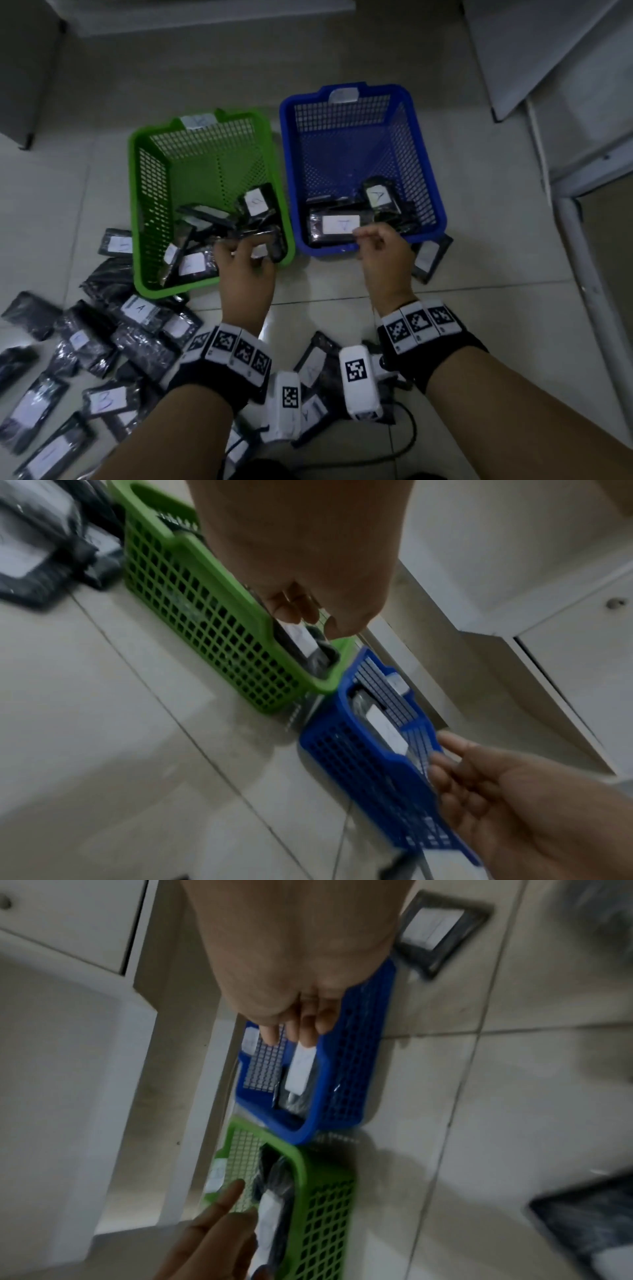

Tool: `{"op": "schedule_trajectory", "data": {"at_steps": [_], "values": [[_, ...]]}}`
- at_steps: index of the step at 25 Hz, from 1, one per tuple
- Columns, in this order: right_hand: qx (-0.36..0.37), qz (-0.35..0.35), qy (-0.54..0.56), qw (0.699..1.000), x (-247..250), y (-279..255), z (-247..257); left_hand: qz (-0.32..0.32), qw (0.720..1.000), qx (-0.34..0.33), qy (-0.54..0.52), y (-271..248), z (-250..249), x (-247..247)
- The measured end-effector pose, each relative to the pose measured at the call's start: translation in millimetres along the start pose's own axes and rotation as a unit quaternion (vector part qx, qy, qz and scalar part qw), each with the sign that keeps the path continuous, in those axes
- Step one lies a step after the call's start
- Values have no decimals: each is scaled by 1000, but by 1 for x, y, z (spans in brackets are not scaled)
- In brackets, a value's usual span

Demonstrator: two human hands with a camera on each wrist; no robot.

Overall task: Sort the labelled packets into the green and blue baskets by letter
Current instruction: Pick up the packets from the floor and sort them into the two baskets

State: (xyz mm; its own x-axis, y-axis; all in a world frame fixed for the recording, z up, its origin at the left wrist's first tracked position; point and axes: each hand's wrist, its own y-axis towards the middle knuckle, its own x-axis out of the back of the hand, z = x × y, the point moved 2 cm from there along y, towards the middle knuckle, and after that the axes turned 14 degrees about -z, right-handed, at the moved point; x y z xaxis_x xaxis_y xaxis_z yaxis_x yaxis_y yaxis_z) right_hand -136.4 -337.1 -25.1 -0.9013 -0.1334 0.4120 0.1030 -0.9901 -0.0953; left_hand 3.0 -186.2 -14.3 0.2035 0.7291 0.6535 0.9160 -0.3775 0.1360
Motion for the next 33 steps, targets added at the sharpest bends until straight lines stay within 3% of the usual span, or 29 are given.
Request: {"op": "schedule_trajectory", "data": {"at_steps": [2,4,9,13,15,17,19,22,24,27,28,30,33], "values": [[-20,-89,-64,994,44,11,-30,76,997,-18,-26,-28,-15,-27],[-32,-119,-116,986,81,19,-59,143,988,-12,-56,-57,-24,-57],[55,9,-224,973,110,63,-119,243,967,-48,-56,-119,-25,-116],[130,110,-291,941,85,102,-135,353,925,-114,84,-153,-4,-126],[120,114,-310,936,79,104,-132,376,900,-154,156,-160,-1,-121],[105,76,-331,935,81,99,-128,392,887,-156,188,-161,-3,-120],[56,36,-286,956,88,88,-126,401,887,-134,188,-159,-4,-121],[-50,-2,-154,987,98,71,-130,387,916,-54,94,-148,-2,-117],[-89,-27,-114,989,106,59,-132,417,900,-63,109,-147,-3,-113],[-125,-67,-66,988,114,39,-126,464,849,-142,210,-149,-3,-110],[-129,-82,-53,987,116,35,-122,473,849,-135,194,-149,-3,-109],[-122,-112,-25,986,119,31,-110,467,877,-57,94,-142,-11,-100],[-99,-168,8,981,126,39,-92,345,937,30,-50,-112,-36,-84]]}}
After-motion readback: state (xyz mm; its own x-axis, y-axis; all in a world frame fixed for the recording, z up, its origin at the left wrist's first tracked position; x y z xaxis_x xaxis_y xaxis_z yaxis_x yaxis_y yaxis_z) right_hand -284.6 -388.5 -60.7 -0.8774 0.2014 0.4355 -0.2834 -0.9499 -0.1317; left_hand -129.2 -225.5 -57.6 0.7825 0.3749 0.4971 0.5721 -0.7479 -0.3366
